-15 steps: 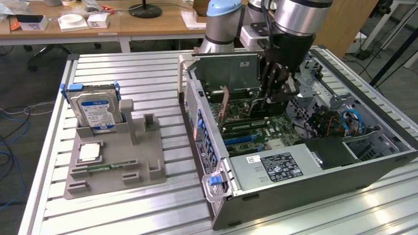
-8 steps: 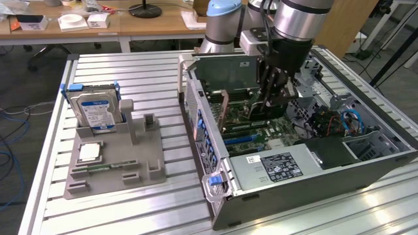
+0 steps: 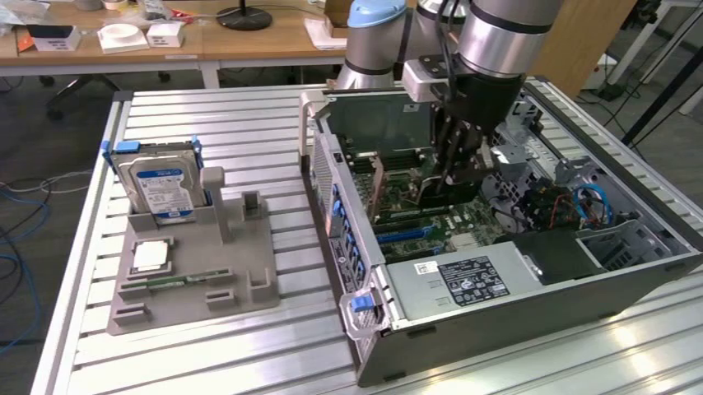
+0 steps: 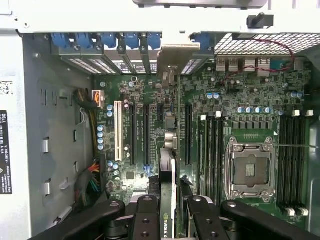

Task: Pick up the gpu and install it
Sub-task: 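Insert the gpu into the slot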

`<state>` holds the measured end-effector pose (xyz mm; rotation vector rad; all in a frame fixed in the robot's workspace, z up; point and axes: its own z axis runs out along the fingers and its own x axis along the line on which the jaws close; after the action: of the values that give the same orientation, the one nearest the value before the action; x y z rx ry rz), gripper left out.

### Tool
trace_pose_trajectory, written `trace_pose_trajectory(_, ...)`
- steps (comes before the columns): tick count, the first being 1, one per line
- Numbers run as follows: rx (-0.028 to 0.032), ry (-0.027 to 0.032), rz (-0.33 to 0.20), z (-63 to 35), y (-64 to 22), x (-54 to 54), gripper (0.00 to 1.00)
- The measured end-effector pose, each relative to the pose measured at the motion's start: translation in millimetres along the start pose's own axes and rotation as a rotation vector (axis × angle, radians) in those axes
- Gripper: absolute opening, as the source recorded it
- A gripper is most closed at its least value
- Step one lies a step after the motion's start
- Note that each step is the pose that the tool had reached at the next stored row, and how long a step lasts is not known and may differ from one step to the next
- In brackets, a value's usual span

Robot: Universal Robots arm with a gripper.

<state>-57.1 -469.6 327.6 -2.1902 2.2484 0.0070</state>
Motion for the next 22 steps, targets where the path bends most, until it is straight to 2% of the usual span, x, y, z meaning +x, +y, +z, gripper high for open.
trace_pose_trajectory(4, 0.0001, -0.0001, 0.000, 4.0, 0.5, 0.8, 0.26)
trace_pose_trajectory(16, 0.0001, -0.0001, 0.000, 23.9, 2.5, 0.5, 0.26)
trace_pose_trajectory(22, 0.0000, 0.0001, 0.000, 24.7, 2.5, 0.5, 0.26)
